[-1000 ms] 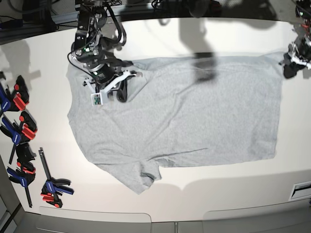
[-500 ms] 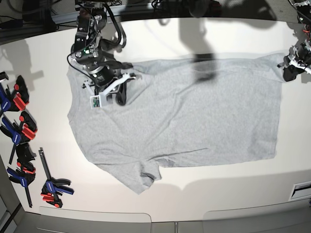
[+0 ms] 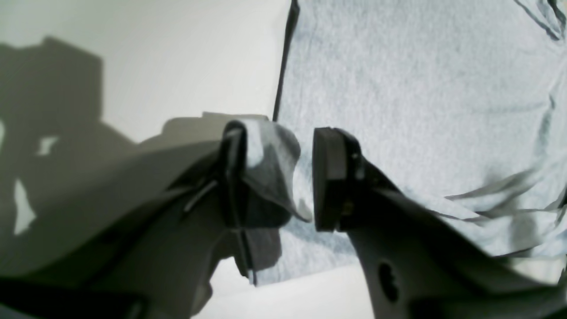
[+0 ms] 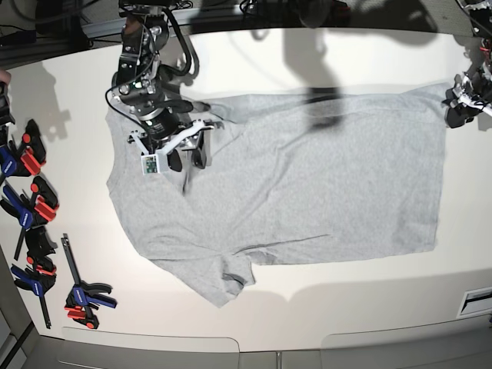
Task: Fold the T-shirt properly
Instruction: 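Lower the right gripper onto the sleeve nearest it and pinch, then hold the shoulder edge with both grippers and smooth it flat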
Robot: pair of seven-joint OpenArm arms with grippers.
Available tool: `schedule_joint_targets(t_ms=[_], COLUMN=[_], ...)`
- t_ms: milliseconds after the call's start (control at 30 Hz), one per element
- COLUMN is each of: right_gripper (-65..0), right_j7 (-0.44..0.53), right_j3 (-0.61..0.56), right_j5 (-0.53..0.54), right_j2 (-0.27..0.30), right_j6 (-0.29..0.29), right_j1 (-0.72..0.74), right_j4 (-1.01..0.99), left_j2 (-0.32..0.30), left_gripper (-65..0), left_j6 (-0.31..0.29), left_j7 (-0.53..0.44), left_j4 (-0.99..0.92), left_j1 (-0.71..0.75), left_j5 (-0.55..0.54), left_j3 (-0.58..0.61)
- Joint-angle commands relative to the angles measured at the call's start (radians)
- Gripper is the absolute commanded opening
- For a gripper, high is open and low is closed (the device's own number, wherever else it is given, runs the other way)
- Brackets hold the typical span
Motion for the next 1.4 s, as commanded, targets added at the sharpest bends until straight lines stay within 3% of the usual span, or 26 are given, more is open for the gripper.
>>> schedule_joint_targets(t_ms=[0,133,233,367,433,600,733,900,967,1067,1100,1367], right_gripper=[-35.7,-35.8,-39.3,-65.0,-65.0,-65.0,-65.0,-65.0,-65.0,-65.0,-65.0,-65.0], right_j7=[0.036,0.031,-0.033,-0.132,-0.160,-0.179,-0.187,-0.175,-0.171,-0.154,-0.150,-0.113], right_j3=[0.004,0.017,0.047,0.111,0.159,0.294,0.365,0.370,0.370,0.369,0.367,0.360], right_j5=[-0.007,-0.064,-0.049,0.080,0.143,0.264,0.335,0.338,0.338,0.338,0.337,0.273], right_j2=[0.001,0.001,0.001,0.003,0.003,0.003,0.002,-0.014,-0.026,-0.039,-0.039,-0.038], right_j6=[-0.001,-0.002,-0.003,0.005,0.023,0.033,0.034,0.034,0.034,0.034,0.034,0.034], right_j1=[0.021,0.056,0.076,0.053,0.021,-0.105,-0.205,-0.280,-0.282,-0.276,-0.274,-0.273], right_j4=[0.016,0.016,0.017,0.063,0.107,0.227,0.246,0.246,0.245,0.245,0.245,0.240], left_j2=[-0.025,-0.025,-0.025,-0.025,-0.024,-0.025,-0.025,-0.024,-0.024,-0.019,-0.019,0.007], left_gripper=[-43.9,-43.9,-44.0,-50.7,-55.9,-61.5,-61.6,-61.4,-57.1,-43.1,-41.7,-45.1], left_j6=[-0.003,-0.003,-0.014,-0.096,-0.129,-0.129,-0.129,-0.129,-0.129,-0.129,-0.129,-0.129], left_j7=[-0.032,-0.055,-0.076,-0.038,0.002,0.032,0.024,0.004,0.000,0.000,0.000,-0.007], left_j4=[0.014,0.014,0.014,0.014,0.014,0.016,0.063,0.154,0.193,0.236,0.240,0.240], left_j1=[-0.005,-0.005,-0.005,-0.003,0.002,0.042,0.118,0.196,0.207,0.206,0.206,0.206], left_j5=[-0.017,-0.021,-0.021,-0.049,-0.089,-0.117,-0.119,-0.115,-0.099,-0.037,-0.028,-0.015], left_j3=[-0.006,-0.006,-0.007,-0.007,-0.006,-0.007,-0.007,-0.010,-0.010,-0.009,-0.009,0.007])
